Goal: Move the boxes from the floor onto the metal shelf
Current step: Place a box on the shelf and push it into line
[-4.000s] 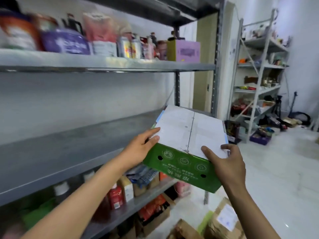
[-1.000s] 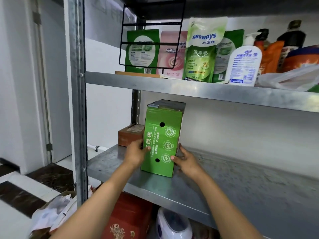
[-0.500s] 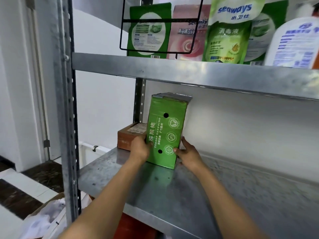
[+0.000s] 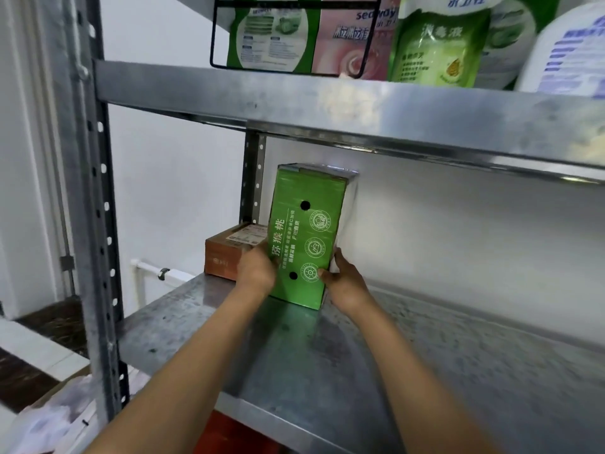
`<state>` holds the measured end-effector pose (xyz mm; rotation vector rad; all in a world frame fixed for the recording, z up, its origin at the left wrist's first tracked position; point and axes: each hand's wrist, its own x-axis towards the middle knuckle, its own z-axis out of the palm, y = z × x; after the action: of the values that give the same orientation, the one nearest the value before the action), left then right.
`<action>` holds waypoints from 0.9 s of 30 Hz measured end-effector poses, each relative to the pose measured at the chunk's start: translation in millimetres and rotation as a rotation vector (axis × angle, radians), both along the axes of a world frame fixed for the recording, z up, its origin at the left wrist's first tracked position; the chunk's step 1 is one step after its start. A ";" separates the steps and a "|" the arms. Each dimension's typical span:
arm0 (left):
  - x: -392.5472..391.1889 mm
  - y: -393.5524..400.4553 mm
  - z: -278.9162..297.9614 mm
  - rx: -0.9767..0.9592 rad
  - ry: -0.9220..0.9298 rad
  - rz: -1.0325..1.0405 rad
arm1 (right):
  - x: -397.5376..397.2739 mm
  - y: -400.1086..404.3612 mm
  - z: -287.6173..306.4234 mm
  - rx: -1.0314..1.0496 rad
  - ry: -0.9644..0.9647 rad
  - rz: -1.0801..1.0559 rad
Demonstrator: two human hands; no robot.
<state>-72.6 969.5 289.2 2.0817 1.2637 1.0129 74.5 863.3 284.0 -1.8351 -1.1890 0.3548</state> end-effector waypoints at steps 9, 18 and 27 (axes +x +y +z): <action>-18.3 -69.3 5.3 0.150 0.189 -0.006 | -35.3 -48.4 6.1 -0.041 -0.161 -0.072; -1.2 -162.4 13.5 0.661 0.651 -0.238 | -19.0 -169.5 23.4 -0.290 -0.808 -0.184; 69.2 -296.3 6.2 0.770 0.566 -0.526 | 8.5 -327.6 24.7 -0.280 -0.742 -0.358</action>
<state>-3.4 673.2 295.4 3.2239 0.4581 0.7371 83.1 535.7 308.7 -2.4822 -1.2827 -0.4264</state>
